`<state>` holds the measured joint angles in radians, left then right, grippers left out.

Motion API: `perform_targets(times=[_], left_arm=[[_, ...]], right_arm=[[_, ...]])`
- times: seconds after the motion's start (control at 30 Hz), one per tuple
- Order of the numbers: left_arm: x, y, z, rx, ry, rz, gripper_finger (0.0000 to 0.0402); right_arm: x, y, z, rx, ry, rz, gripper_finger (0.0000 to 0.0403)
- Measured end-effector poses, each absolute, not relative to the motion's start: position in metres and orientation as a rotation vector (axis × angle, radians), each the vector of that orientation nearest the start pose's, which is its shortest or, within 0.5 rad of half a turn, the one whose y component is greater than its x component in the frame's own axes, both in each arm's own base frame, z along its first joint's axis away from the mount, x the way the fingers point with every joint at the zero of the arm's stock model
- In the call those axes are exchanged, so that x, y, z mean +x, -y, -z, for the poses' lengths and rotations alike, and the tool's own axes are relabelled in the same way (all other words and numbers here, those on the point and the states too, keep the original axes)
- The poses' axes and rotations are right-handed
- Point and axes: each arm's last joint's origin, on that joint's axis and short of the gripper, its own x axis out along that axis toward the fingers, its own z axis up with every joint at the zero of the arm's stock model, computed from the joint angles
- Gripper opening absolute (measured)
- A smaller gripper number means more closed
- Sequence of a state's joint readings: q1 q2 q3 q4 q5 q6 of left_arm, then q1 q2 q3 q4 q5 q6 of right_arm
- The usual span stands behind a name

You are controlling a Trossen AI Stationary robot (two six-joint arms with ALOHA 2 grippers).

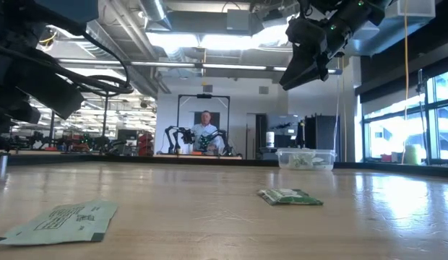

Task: Pick and place Stevia / Truvia into bins
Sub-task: Put the dark green truvia packet into the transparent container

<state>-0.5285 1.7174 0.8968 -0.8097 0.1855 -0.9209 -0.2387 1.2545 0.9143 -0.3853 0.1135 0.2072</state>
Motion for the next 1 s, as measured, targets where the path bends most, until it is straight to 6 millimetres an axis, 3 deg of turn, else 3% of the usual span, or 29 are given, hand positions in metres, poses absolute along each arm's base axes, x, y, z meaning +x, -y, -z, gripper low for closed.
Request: perform_targets(times=[0.27, 0.53, 0.73, 1.0], left_arm=[[0.23, 0.14, -0.138, -0.358, -1.715, -0.174, 0.0005], [0.27, 0.141, -0.171, -0.282, -1.494, -0.021, 0.0005], [0.316, 0.127, -0.197, -0.165, -1.155, 0.222, 0.0004], [0.359, 0.081, -0.223, -0.121, -0.75, 0.494, 0.0004]], right_arm=[[0.253, 0.065, -0.265, 0.234, -0.693, 0.408, 0.0138], [0.254, 0.058, -0.265, 0.071, -0.725, 0.288, 0.0138], [0.259, 0.032, -0.265, -0.075, -0.725, 0.011, 0.0138], [0.26, -0.019, -0.265, -0.237, -0.698, -0.263, 0.0138]])
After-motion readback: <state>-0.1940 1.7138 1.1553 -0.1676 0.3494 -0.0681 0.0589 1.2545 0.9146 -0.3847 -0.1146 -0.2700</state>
